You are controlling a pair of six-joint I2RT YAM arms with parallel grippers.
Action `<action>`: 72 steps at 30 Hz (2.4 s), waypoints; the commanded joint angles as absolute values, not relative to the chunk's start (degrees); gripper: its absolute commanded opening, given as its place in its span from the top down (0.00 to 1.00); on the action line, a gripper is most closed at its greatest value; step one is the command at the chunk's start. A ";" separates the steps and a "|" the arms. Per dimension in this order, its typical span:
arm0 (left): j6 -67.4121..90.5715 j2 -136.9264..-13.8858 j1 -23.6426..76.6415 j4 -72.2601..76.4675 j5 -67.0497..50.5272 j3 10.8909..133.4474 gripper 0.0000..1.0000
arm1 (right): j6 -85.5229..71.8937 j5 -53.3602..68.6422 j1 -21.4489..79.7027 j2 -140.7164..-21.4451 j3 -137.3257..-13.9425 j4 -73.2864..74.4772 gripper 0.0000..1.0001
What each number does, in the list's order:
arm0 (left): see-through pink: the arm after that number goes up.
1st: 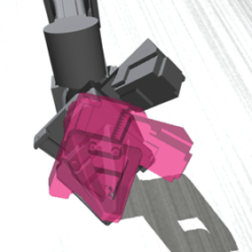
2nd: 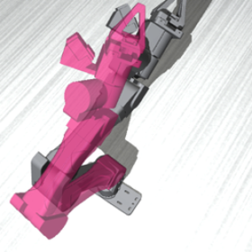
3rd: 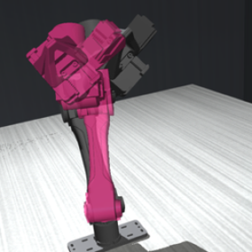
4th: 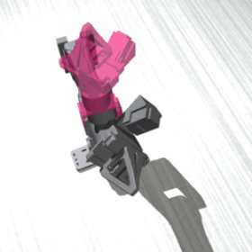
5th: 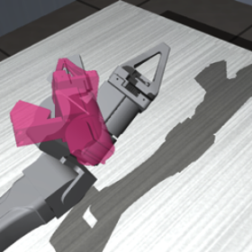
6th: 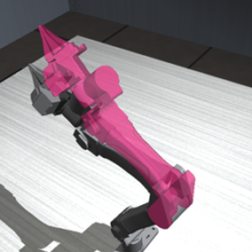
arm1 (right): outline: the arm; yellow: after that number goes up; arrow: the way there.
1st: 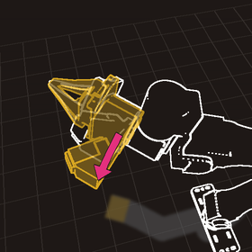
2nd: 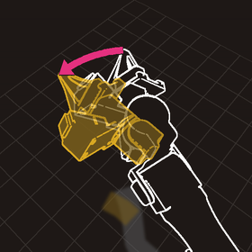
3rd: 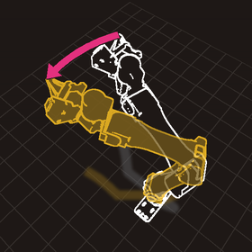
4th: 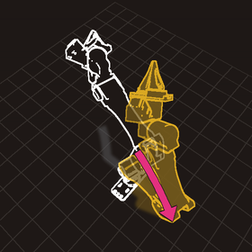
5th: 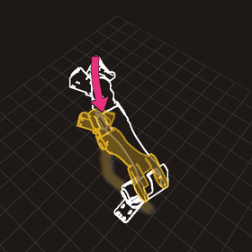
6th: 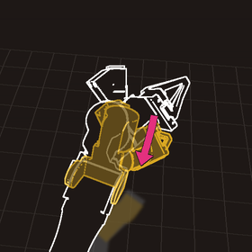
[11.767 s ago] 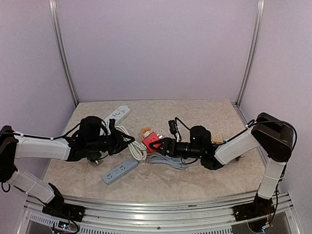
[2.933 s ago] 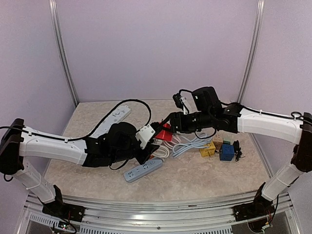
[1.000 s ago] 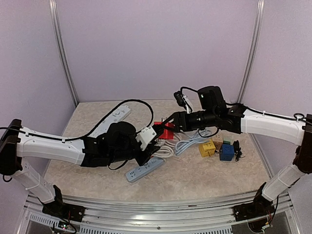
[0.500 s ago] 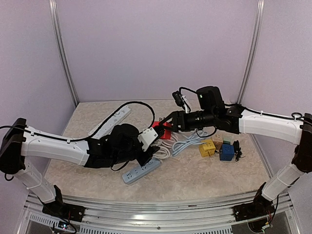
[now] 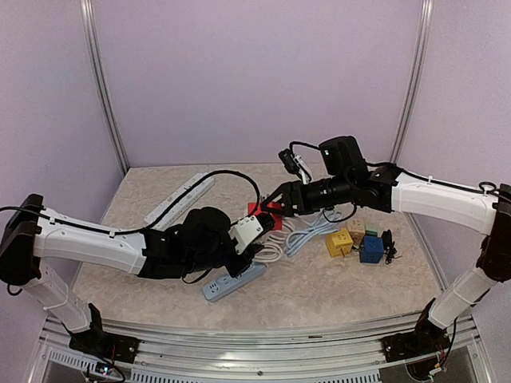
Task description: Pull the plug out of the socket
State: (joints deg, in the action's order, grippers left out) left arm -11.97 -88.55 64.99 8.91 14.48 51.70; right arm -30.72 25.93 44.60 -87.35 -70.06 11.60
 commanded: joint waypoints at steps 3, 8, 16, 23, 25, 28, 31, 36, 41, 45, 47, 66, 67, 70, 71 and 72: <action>-13.25 -85.66 64.69 8.95 12.43 51.33 1.00 | -24.46 31.16 43.29 -86.99 -76.02 14.66 1.00; -15.51 -84.66 64.76 7.94 9.58 51.22 1.00 | -22.20 30.58 42.49 -88.02 -78.23 20.68 1.00; -17.47 -84.64 64.88 5.98 8.88 51.77 1.00 | -22.56 33.65 42.36 -90.24 -78.25 21.19 1.00; -16.41 -85.07 64.80 6.66 10.01 52.07 1.00 | -24.56 30.64 42.36 -89.82 -77.34 19.40 1.00; -14.42 -85.54 64.73 6.78 10.85 52.73 1.00 | -26.88 26.99 42.36 -88.67 -76.27 17.06 1.00; -10.80 -86.18 64.78 7.72 9.57 53.13 1.00 | -30.44 21.05 42.39 -87.30 -74.47 14.90 1.00; -7.06 -86.95 64.86 8.53 7.33 53.55 1.00 | -33.24 13.38 42.49 -86.14 -72.85 14.49 1.00; -2.69 -87.45 64.87 9.89 5.25 54.01 1.00 | -34.59 1.93 42.97 -83.93 -70.98 15.97 1.00; -2.11 -88.04 64.55 9.77 4.59 54.31 1.00 | -35.02 -2.05 43.17 -82.36 -69.57 15.89 1.00; -3.75 -87.85 63.95 9.33 3.22 54.09 1.00 | -32.73 3.71 43.16 -82.46 -69.61 14.19 1.00; -5.06 -87.48 63.58 9.19 2.61 53.37 1.00 | -30.14 9.53 43.02 -82.73 -70.23 12.77 1.00; -13.57 -84.46 60.38 6.15 4.96 49.66 1.00 | -15.88 36.88 40.94 -90.73 -79.39 28.23 1.00; -14.08 -84.43 60.51 6.08 5.45 49.63 1.00 | -15.91 38.21 40.76 -90.93 -79.44 28.20 1.00; -15.97 -84.62 61.11 5.52 6.96 49.82 1.00 | -15.33 40.02 40.52 -92.01 -79.94 29.07 1.00; -16.55 -84.68 61.43 5.19 7.47 50.06 1.00 | -14.92 39.96 40.52 -92.41 -80.37 29.80 1.00; -17.20 -84.79 61.68 4.89 8.11 50.25 1.00 | -14.48 39.58 40.53 -92.78 -80.81 30.66 1.00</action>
State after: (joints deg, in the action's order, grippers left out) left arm -15.16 -87.00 61.71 6.57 3.18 50.54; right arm -19.40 36.45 41.63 -92.14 -78.32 26.72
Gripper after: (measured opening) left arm 0.152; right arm 0.640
